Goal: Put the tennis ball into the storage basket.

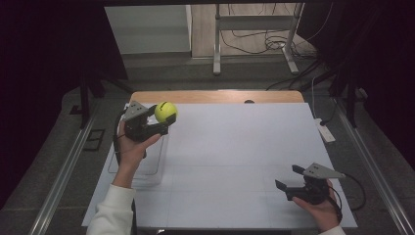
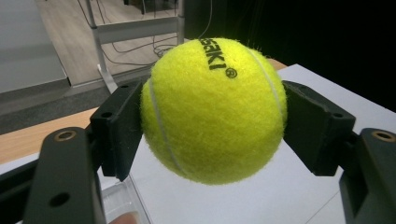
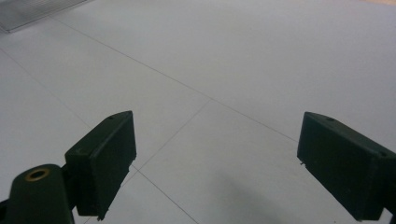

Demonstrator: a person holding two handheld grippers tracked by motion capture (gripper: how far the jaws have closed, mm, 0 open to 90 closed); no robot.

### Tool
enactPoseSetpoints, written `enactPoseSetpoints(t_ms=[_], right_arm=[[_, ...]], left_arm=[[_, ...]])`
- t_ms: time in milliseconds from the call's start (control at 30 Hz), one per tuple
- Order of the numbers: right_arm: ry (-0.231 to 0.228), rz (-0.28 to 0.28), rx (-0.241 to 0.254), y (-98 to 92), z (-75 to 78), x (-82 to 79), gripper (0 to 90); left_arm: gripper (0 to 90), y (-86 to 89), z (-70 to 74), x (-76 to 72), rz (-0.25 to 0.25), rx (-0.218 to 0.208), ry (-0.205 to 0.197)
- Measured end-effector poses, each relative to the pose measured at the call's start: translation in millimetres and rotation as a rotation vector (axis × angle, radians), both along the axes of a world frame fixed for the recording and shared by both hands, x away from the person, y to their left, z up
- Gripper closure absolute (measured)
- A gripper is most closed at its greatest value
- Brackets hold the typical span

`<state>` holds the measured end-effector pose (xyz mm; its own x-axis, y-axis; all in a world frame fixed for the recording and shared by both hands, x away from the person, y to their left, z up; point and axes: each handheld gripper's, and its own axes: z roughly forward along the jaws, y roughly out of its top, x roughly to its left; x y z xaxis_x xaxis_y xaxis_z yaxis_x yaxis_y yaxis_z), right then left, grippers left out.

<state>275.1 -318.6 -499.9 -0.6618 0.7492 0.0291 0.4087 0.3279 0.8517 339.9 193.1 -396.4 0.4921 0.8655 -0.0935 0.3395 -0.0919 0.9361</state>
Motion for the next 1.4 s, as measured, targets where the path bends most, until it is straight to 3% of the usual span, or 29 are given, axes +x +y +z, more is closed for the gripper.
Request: enactPoseSetpoints(t_ms=[467,1400], right_arm=[[0.000,-0.006,0.003,-0.8,0.0,0.3,12.2],[0.002,-0.006,0.003,-0.5,-0.3,0.3,12.3]], left_arm=[[26.9,17.5,-11.3,11.3,0.070,-0.008,0.032],[26.9,48.7,-15.5,15.3,0.176,-0.015,0.028]])
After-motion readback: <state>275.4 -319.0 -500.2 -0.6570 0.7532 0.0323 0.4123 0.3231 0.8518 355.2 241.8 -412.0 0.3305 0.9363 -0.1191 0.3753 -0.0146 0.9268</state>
